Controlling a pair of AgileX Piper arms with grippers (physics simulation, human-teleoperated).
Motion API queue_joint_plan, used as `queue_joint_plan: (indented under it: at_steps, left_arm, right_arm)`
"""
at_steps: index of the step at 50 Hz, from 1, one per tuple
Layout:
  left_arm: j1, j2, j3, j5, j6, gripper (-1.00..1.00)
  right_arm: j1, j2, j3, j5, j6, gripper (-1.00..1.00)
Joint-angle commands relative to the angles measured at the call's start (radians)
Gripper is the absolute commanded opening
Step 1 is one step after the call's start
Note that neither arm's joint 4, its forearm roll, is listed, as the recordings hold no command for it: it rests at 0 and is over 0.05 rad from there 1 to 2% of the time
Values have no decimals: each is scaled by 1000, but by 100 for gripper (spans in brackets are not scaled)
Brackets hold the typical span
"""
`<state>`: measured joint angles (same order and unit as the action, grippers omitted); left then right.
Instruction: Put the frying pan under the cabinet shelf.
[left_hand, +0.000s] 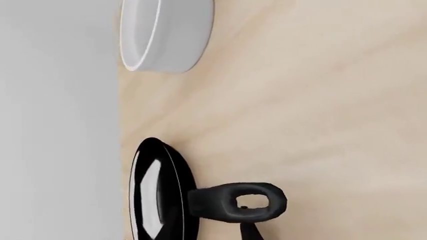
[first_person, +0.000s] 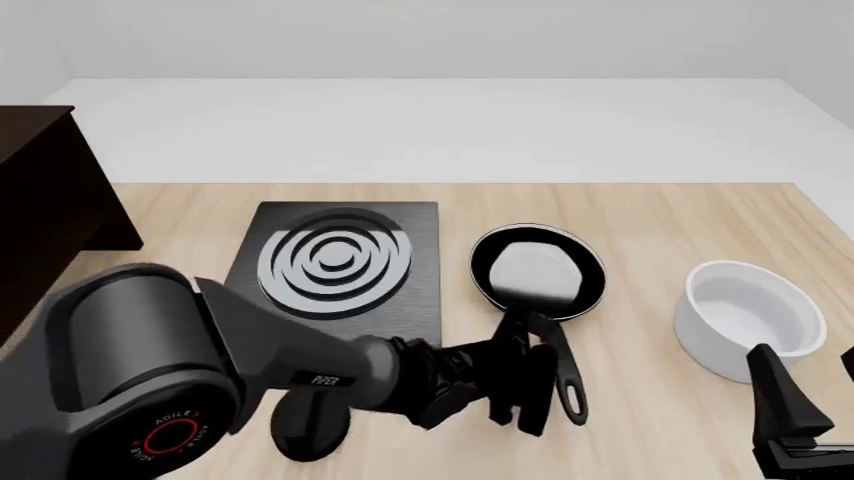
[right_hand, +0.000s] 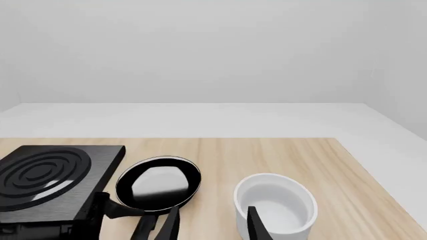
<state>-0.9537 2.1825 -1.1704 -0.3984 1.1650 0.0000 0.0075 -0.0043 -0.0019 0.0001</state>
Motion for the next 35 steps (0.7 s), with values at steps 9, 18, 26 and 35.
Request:
queue_joint_plan:
  at_steps: [9,18,26,35]
  left_arm:
    - [47,95,-72,95,73,100]
    - [48,113,-97,121,81,100]
    - [50,115,-110,163,96,100]
    - [47,119,-127,233,118,100]
  right_arm:
    - [0,0,0,0,0,100]
    - [0,0,0,0,0,100]
    - [0,0,0,0,0,100]
    - [0,0,0,0,0,100]
